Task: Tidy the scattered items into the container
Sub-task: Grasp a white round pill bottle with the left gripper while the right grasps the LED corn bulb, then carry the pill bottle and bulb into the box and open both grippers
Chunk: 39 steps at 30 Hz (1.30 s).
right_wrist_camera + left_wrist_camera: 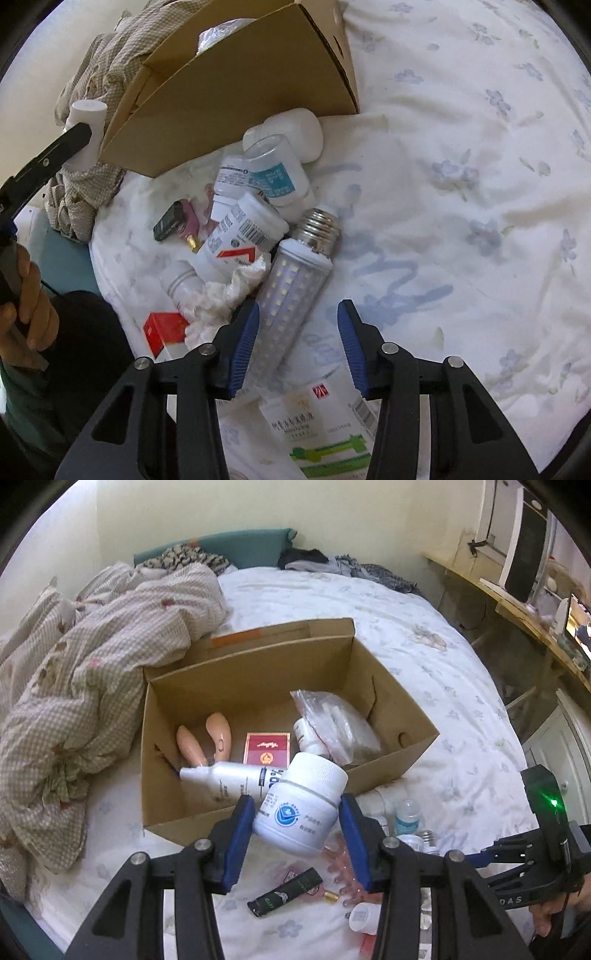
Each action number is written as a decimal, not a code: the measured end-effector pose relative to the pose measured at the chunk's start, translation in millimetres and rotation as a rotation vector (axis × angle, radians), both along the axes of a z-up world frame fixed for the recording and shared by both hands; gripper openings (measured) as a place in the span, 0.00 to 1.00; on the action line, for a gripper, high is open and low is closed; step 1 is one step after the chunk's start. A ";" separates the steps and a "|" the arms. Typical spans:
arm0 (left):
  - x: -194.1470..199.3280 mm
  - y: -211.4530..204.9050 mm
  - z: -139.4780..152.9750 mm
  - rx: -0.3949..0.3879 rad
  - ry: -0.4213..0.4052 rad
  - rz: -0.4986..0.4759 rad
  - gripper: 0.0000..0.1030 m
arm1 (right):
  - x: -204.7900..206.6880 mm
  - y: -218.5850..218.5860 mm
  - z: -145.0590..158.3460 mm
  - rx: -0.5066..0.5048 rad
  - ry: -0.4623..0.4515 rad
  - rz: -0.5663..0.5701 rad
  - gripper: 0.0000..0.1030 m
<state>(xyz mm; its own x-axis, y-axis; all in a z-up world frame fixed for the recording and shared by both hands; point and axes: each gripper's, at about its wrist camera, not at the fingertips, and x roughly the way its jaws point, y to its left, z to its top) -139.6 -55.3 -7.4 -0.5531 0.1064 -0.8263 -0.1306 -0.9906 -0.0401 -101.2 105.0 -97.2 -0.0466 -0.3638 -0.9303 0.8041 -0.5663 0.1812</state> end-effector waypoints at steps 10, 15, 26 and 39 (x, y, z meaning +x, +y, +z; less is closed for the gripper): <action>7.5 -8.2 12.8 0.049 0.026 -0.003 0.46 | -3.3 -10.8 -16.2 -0.034 -0.049 -0.079 0.41; 5.3 -20.2 20.1 0.100 0.044 0.027 0.46 | -6.0 5.3 10.4 -0.060 0.007 -0.105 0.34; -11.8 -77.4 34.0 0.270 0.116 0.200 0.46 | -4.6 -11.2 141.2 -0.230 0.244 -0.055 0.34; -68.6 -86.9 -8.5 0.218 -0.019 0.228 0.46 | -21.8 -146.0 131.2 -0.064 0.391 0.057 0.34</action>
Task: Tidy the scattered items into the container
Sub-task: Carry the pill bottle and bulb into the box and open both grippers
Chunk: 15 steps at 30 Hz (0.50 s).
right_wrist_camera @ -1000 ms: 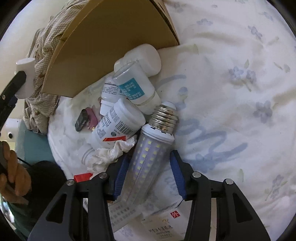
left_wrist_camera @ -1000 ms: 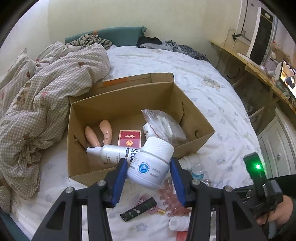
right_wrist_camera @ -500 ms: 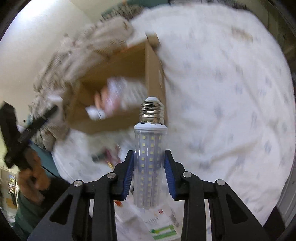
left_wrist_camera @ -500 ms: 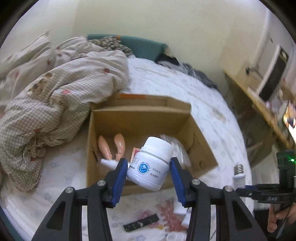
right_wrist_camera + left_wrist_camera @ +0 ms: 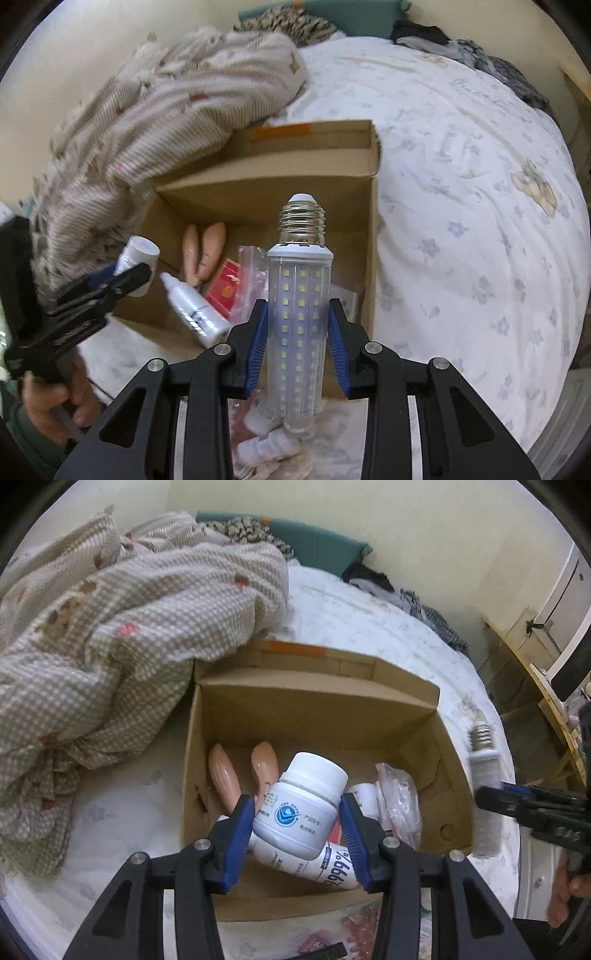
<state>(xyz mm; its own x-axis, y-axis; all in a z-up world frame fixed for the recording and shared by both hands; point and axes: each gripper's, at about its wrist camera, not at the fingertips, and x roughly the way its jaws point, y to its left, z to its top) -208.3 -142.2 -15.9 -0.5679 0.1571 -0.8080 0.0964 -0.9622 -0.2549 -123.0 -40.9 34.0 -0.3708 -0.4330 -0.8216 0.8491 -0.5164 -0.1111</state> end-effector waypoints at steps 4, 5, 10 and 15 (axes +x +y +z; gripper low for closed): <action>-2.9 -1.9 -5.3 0.005 -0.026 0.004 0.47 | -4.4 -8.2 -17.0 0.058 0.035 -0.002 0.34; -3.9 -3.4 -7.7 0.009 -0.040 0.015 0.47 | -4.7 -8.0 -19.1 0.066 0.045 -0.001 0.39; -7.2 -17.4 -18.6 0.076 -0.099 0.066 0.60 | -4.3 3.4 -11.6 0.031 0.049 -0.003 0.49; -1.0 -22.7 -12.7 0.111 -0.071 0.072 0.60 | 3.9 25.1 3.4 -0.012 0.046 0.004 0.49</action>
